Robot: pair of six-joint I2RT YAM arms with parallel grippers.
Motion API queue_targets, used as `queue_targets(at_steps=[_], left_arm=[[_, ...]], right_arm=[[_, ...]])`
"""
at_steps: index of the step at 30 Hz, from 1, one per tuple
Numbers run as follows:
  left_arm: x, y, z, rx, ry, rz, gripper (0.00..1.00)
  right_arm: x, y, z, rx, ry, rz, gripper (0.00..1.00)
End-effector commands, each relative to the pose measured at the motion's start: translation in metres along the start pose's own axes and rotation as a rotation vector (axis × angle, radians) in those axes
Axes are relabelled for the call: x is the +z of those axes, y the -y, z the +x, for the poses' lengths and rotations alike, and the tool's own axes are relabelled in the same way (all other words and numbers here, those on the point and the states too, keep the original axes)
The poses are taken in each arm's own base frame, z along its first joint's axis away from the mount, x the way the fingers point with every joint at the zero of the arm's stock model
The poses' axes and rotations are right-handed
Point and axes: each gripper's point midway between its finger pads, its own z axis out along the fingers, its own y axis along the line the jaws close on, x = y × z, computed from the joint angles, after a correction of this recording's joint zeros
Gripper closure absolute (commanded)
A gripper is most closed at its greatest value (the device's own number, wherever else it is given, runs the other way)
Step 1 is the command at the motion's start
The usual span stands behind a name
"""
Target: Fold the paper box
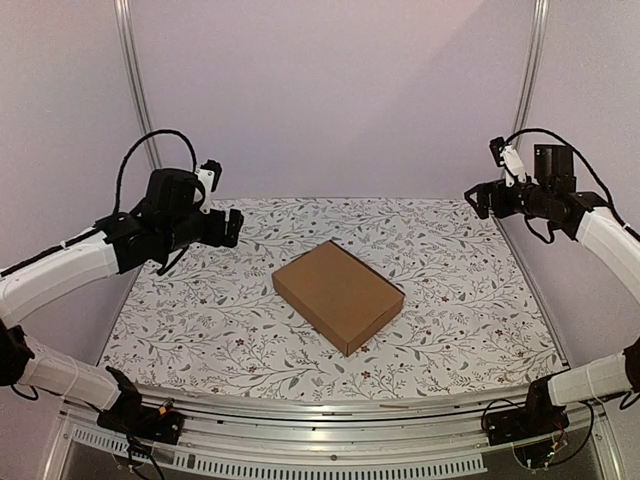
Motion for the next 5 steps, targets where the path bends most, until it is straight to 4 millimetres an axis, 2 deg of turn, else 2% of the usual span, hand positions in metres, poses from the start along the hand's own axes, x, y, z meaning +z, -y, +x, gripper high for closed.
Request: queue_targets(at_steps=[1,5], left_arm=[[0.006,-0.013,0.020,0.029,0.027,-0.021,0.00],[0.011,-0.018,0.023,-0.008,0.029,-0.005,0.00]], right_arm=[[-0.007,0.002,0.011,0.016,0.037,0.025,0.01],[-0.003,0.004,0.025,-0.013,0.023,0.046,0.01]])
